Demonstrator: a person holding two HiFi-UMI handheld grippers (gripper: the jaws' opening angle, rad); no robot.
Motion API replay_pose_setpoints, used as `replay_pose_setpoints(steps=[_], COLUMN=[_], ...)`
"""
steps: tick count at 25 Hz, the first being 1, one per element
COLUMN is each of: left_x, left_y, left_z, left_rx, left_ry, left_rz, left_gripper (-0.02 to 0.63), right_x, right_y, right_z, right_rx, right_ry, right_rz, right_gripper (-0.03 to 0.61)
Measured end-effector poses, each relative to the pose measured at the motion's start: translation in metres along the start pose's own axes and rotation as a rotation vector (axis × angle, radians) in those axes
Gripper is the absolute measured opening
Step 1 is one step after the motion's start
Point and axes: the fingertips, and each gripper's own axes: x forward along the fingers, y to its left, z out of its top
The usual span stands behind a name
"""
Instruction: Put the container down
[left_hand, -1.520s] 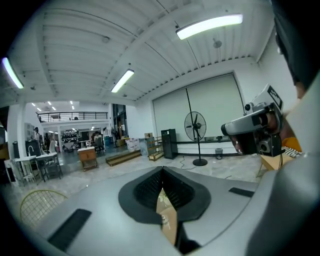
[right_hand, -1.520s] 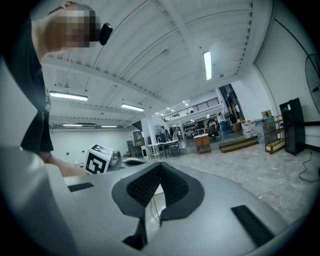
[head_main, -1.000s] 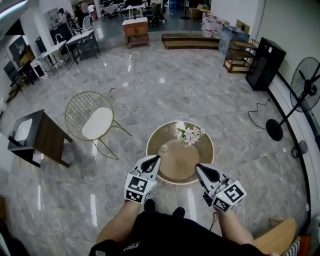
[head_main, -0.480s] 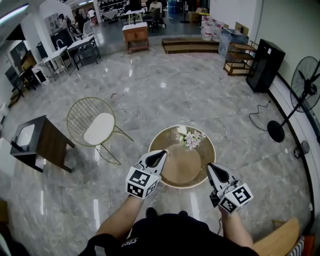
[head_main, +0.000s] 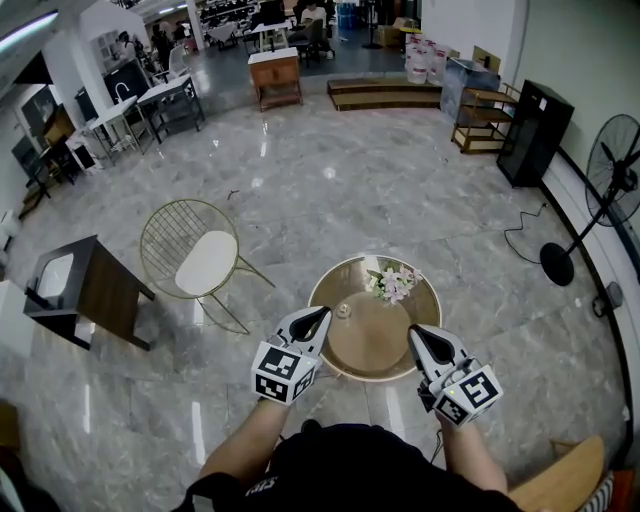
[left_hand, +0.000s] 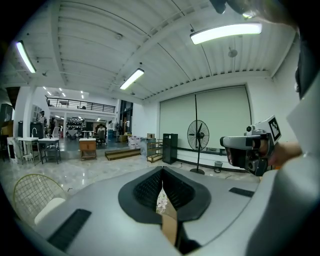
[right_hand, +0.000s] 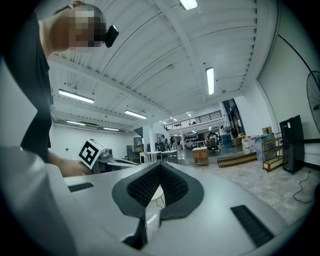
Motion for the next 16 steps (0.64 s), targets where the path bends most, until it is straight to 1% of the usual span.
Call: replay_pose_setpoints(steps=[3,8,11,16], left_x=[0.0,-0.006,-0.012,-0.017], left_y=[0.001,0.003,0.007,0.016], left_z=[0.002,0.007,0.004,0.0], left_rx=[0.008,0.008,0.011,0.006], left_ry=[-0.001,-0.028,-0.017,-0.007], left_rz=[-0.015,-0.033,-0.027,-0.01], left_gripper=[0.017,0.017,0.017,0.017], right_x=[0.007,0.016,0.017,0.019], right_y=[0.003,0.012,0.017,0.018], right_z=[-0.002,-0.005,-0.006,-0.001], right_rx=[0.001,0.011,0.017,-0.003], right_ry=[0.0,0.005,0.004,-0.008], right_rz=[0.001,0.017,0.02,0.022], right_gripper=[0.011,0.011,0.012,0.011])
